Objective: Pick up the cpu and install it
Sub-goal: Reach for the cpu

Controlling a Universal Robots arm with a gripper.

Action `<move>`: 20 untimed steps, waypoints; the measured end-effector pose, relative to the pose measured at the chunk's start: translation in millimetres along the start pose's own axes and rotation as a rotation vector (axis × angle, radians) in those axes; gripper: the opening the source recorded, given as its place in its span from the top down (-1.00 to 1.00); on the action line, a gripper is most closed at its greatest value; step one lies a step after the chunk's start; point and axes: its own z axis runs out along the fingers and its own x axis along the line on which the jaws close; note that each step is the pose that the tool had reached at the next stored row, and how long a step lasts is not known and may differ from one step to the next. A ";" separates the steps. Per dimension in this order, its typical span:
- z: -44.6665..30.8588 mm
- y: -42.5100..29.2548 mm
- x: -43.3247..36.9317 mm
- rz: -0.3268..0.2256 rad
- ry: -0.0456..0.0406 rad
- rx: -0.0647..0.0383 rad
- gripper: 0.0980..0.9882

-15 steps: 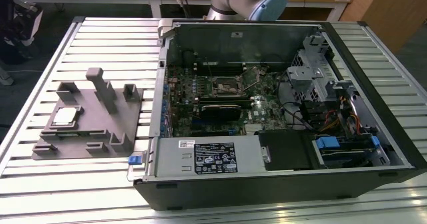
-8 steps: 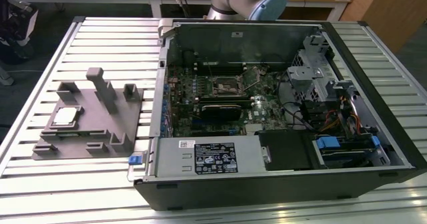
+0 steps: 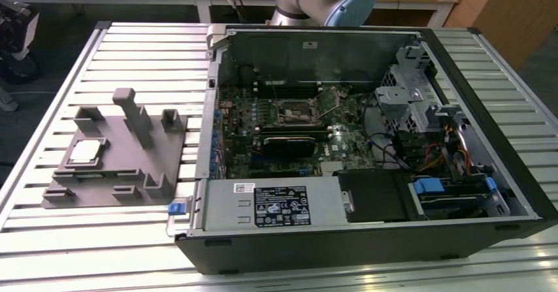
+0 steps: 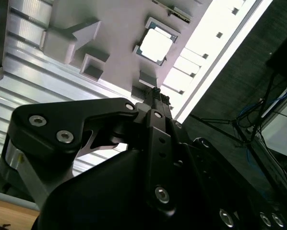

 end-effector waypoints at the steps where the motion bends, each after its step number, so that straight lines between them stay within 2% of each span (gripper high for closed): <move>1: 0.0 -0.2 2.8 0.000 0.0000 0.000 0.98; 3: 0.0 -0.4 5.4 0.000 0.0001 0.000 0.98; 6: 0.7 -0.4 5.0 0.000 0.0004 0.000 0.98; 12: 4.4 -1.0 -4.6 0.000 0.0032 0.000 0.98; 16: 7.1 -0.9 -7.1 0.000 0.0091 0.001 0.98; 20: 9.7 -1.0 -7.1 0.001 0.0241 0.002 0.98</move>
